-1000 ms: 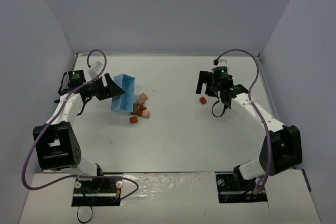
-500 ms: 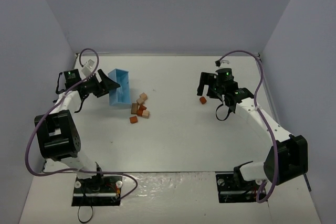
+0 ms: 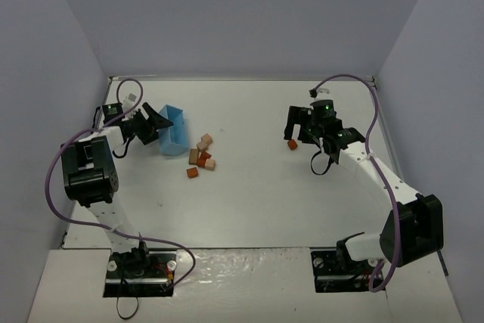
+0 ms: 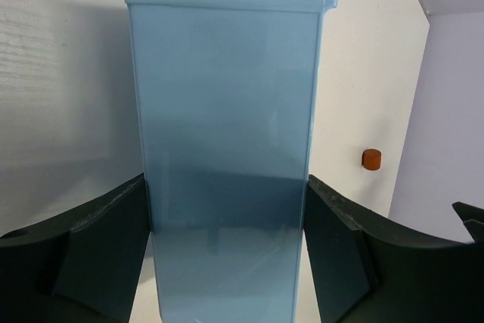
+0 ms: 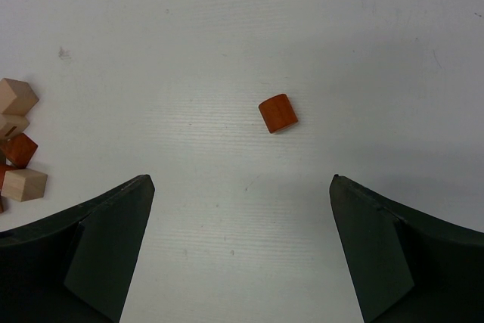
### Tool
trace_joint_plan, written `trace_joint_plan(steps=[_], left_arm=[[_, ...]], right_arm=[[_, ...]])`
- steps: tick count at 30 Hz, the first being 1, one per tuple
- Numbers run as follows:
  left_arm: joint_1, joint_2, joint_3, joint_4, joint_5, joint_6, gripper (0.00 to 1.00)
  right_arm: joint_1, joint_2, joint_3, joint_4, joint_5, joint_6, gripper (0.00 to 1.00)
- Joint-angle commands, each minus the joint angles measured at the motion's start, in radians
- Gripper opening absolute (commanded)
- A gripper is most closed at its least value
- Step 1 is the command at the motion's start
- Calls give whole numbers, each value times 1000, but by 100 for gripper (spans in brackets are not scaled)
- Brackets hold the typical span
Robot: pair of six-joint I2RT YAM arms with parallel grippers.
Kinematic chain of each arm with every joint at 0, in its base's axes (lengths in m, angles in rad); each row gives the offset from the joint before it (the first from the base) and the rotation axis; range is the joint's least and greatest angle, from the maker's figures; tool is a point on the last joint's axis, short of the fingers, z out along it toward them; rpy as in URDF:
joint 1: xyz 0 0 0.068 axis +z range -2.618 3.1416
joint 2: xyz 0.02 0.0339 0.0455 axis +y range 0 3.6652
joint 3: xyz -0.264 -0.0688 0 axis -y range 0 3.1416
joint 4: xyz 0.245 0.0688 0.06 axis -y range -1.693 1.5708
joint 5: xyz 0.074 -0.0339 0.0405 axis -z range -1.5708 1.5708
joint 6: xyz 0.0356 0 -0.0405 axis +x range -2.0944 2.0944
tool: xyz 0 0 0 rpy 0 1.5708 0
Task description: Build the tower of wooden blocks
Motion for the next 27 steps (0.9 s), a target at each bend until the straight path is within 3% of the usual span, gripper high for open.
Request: trace_joint_plan(steps=[1, 3, 9, 10, 17, 20, 22, 27], left_arm=[[10, -29, 33, -5, -113, 7, 49], [11, -41, 35, -110, -180, 53, 63], [24, -94, 47, -297, -352, 125, 81], [26, -105, 56, -322, -378, 133, 90], [18, -180, 161, -508, -566, 248, 94], [-8, -201, 172, -534, -603, 267, 93], [-33, -196, 182, -547, -645, 284, 87], [-76, -129, 234, -571, -690, 288, 49]], right_arm=[[-5, -30, 14, 25, -4, -7, 100], [-5, -34, 9, 23, -4, -7, 100], [-5, -48, -2, 24, -4, -11, 100], [-5, -48, -2, 24, -4, -14, 100], [-5, -60, -9, 24, -31, -17, 100], [-5, -66, -13, 24, -29, -19, 100], [-5, -68, -14, 22, -29, -19, 100], [-5, -71, -14, 22, -28, -18, 100]])
